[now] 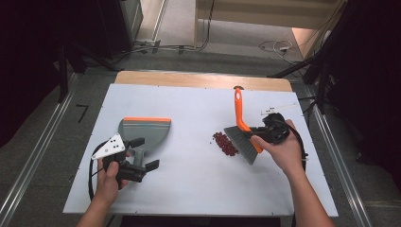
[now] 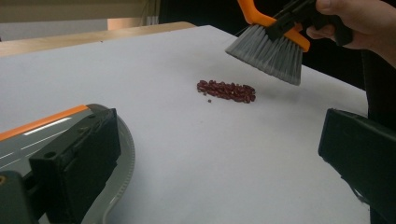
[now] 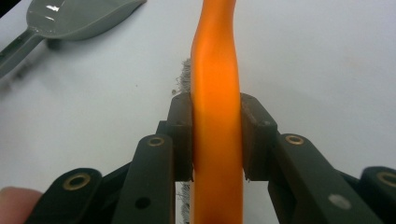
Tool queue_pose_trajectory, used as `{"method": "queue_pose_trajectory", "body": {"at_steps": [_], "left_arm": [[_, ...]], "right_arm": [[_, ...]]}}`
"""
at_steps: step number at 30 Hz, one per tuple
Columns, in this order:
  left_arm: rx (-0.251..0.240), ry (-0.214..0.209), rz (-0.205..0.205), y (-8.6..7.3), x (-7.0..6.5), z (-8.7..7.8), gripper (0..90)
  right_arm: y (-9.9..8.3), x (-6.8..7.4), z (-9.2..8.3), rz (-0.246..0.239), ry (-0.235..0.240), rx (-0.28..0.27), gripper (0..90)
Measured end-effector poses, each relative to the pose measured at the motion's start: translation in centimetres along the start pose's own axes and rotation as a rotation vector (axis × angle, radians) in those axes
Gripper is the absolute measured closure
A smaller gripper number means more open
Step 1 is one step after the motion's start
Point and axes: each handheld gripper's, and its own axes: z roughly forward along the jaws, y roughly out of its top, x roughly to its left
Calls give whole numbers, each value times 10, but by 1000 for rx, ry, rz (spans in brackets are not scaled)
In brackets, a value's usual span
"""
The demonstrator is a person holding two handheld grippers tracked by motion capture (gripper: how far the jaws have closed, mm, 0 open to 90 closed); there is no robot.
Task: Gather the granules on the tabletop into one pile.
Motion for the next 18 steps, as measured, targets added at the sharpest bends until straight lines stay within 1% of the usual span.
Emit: {"method": "queue_pose_trajectory", "body": {"at_steps": [3, 6, 13, 16, 18], "left_arm": [[-2, 4, 3, 0, 0, 0, 0], [-10, 6, -1, 0, -1, -1, 0], [-12, 11, 4, 1, -1, -1, 0], [-9, 11, 7, 0, -1, -1, 0], [-12, 14, 8, 0, -1, -2, 0]], "right_arm": [[-11, -4, -7, 8, -8, -21, 680], [-24, -9, -14, 21, -4, -42, 680], [-47, -18, -29, 36, -15, -67, 680], [-57, -22, -36, 53, -15, -87, 680], [-63, -24, -38, 57, -17, -88, 680]]}}
